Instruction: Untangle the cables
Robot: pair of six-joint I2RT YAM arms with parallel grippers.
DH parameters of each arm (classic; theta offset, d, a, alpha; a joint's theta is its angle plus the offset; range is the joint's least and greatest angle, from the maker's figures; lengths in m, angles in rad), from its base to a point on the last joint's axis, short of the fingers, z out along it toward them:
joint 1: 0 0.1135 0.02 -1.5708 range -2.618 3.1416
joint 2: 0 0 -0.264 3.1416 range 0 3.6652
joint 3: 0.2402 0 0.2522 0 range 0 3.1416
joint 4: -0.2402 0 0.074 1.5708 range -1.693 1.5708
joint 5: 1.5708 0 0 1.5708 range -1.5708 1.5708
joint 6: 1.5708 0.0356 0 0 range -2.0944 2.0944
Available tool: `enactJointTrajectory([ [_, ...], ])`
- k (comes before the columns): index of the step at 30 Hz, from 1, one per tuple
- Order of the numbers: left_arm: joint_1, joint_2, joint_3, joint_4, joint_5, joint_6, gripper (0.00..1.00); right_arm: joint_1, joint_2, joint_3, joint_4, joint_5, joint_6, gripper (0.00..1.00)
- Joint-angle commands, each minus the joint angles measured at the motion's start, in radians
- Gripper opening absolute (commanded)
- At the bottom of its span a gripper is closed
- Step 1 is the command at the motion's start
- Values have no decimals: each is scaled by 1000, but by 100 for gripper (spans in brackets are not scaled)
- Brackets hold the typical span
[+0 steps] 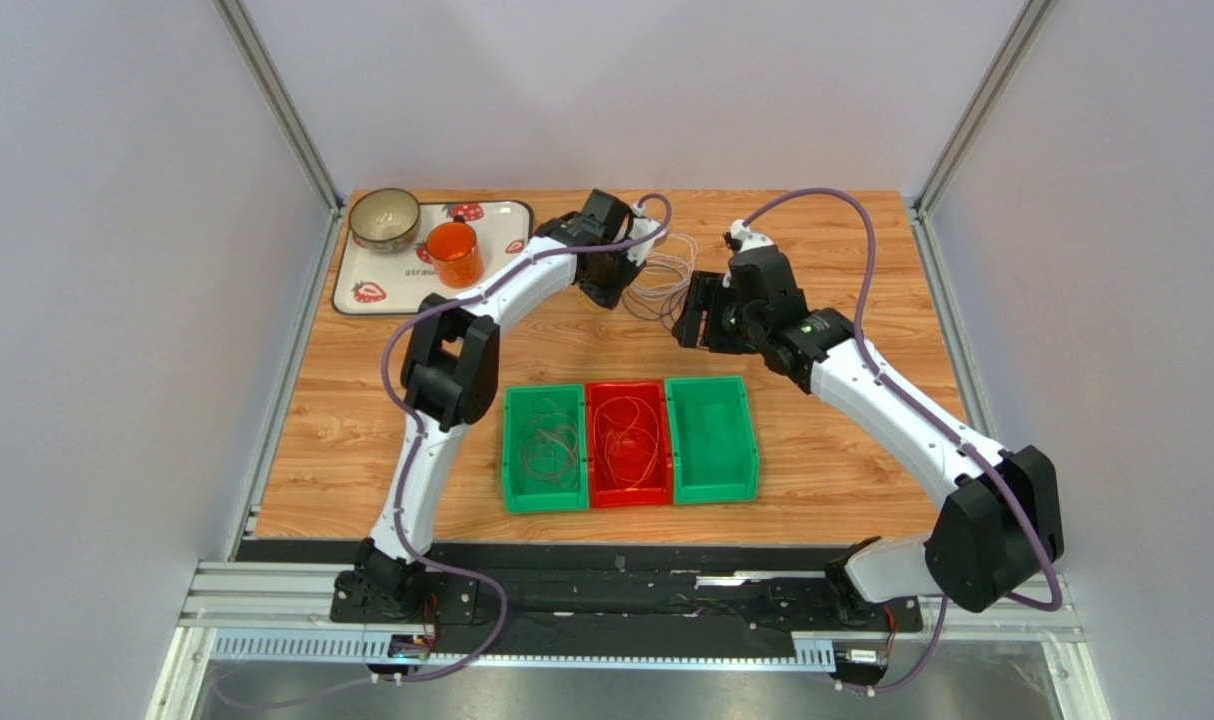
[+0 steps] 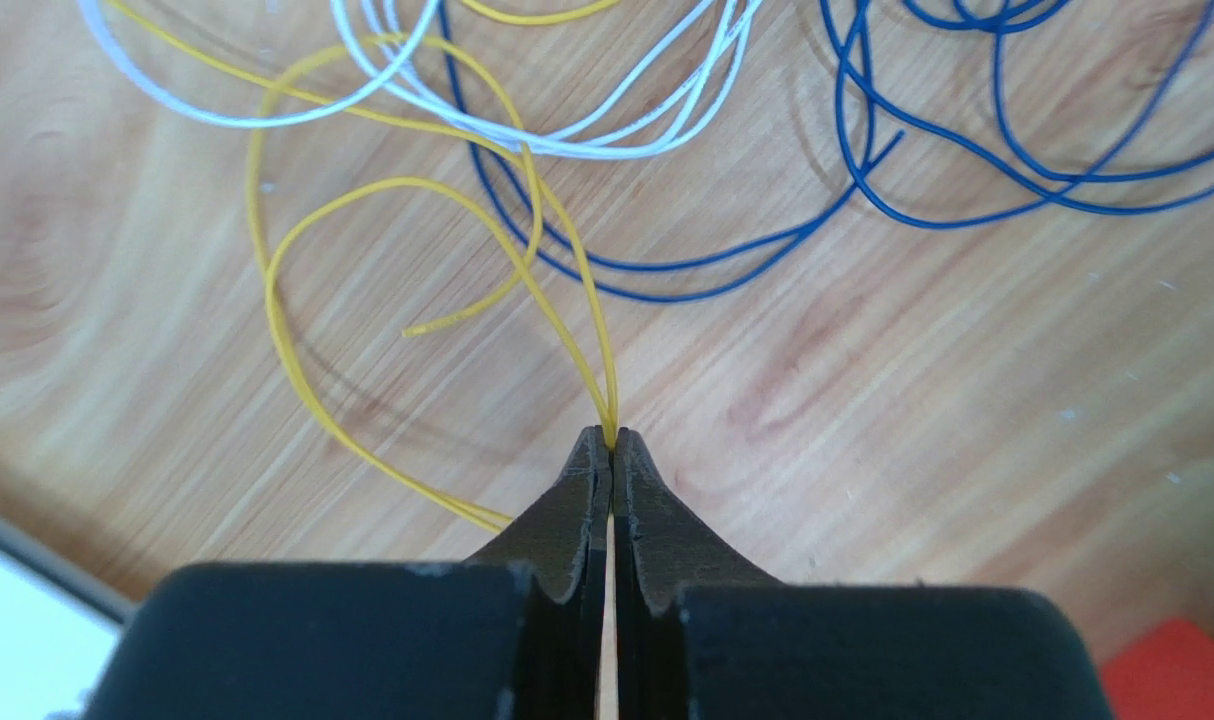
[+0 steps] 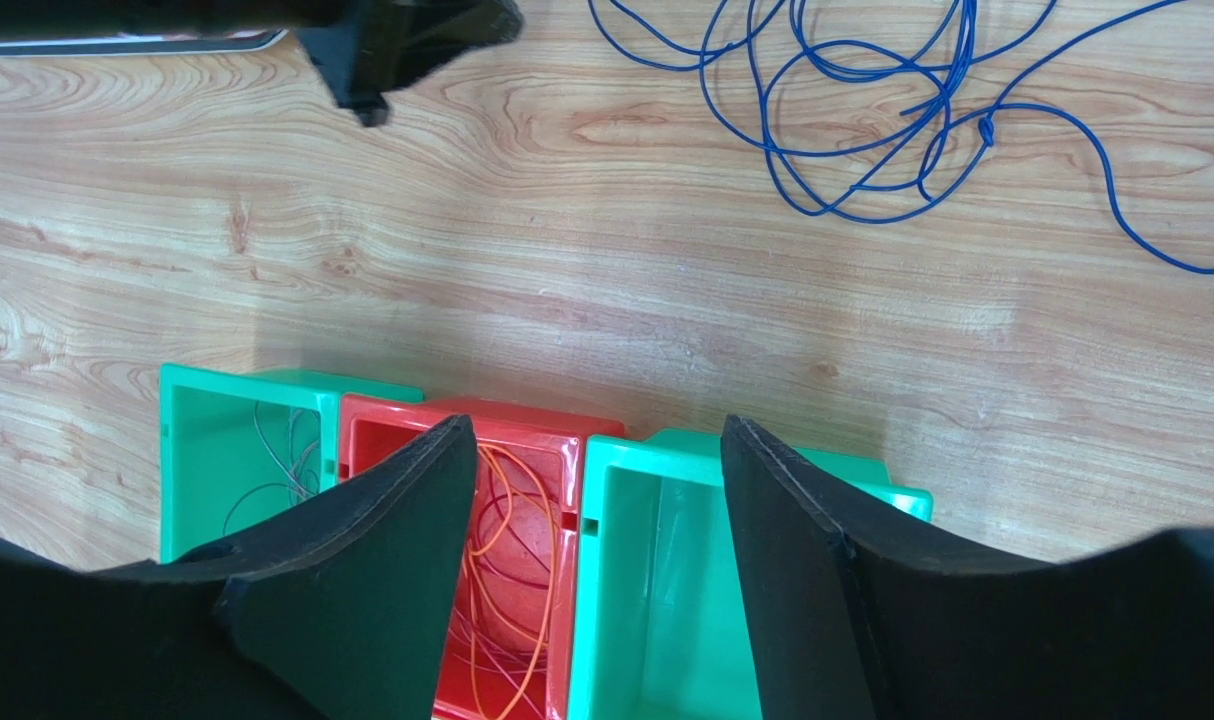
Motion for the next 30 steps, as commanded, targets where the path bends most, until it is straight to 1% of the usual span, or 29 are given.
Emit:
enactJointTrajectory([
  [1,-2,-134,72,-54,-24,-32,0,-6,-39,3,44,3,9,64],
  [8,1,-257,79,-85,-63,-57,0,-6,-54,2,44,14,10,64],
  [19,7,-391,181,-134,-90,-112,0,-7,-63,10,44,11,12,64],
  [22,7,-412,223,-160,-57,-138,0,-7,-77,10,46,17,13,64],
  [24,7,-443,230,-149,-43,-143,0,-9,-82,11,46,19,13,64],
  [30,7,-520,270,-131,-54,-149,0,-9,-91,22,41,10,18,64],
])
